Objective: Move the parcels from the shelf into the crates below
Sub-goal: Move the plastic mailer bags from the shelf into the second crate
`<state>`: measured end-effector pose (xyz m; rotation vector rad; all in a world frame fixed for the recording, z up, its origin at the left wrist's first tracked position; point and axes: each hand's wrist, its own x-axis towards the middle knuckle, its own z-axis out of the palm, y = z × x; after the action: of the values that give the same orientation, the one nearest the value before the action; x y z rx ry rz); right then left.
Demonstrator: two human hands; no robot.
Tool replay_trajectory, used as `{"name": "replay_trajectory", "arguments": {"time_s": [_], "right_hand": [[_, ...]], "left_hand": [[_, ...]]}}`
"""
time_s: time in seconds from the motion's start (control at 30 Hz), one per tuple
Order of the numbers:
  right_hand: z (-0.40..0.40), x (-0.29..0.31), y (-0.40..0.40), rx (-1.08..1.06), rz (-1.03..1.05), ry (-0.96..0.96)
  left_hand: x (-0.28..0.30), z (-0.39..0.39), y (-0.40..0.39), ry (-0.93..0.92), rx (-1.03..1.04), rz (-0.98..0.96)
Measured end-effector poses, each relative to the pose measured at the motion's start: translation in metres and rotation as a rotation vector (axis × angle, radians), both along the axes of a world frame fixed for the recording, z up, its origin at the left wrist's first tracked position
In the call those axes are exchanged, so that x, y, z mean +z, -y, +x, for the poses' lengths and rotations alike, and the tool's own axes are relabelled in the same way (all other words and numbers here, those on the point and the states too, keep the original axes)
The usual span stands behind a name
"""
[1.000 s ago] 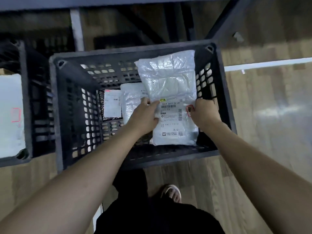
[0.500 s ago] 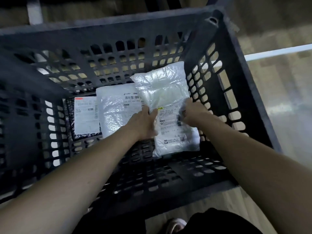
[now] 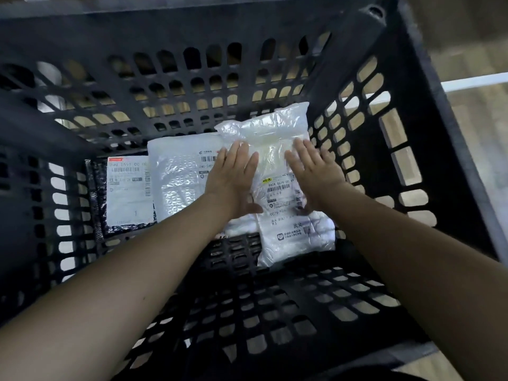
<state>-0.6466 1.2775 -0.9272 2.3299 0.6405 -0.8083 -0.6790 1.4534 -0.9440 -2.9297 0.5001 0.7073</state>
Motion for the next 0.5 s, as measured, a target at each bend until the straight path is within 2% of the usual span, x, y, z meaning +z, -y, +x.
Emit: {"name": "replay_trajectory", "arguments": {"time_s": [0.1, 0.27, 0.5], "right_hand": [[0.001, -0.013, 0.001, -0.041, 0.001, -0.120], [0.008, -0.018, 0.002, -0.054, 0.040, -0.152], [-0.010, -0.007, 0.019, 0.041, 0.030, -0.203]], "left_hand": [[-0.008, 0.006, 0.001, -0.041, -0.020, -0.002], [-0.009, 0.022, 0.008, -0.096, -0.067, 0.041], [-0.002, 0.007, 0.016, -0.011, -0.089, 0.189]]}}
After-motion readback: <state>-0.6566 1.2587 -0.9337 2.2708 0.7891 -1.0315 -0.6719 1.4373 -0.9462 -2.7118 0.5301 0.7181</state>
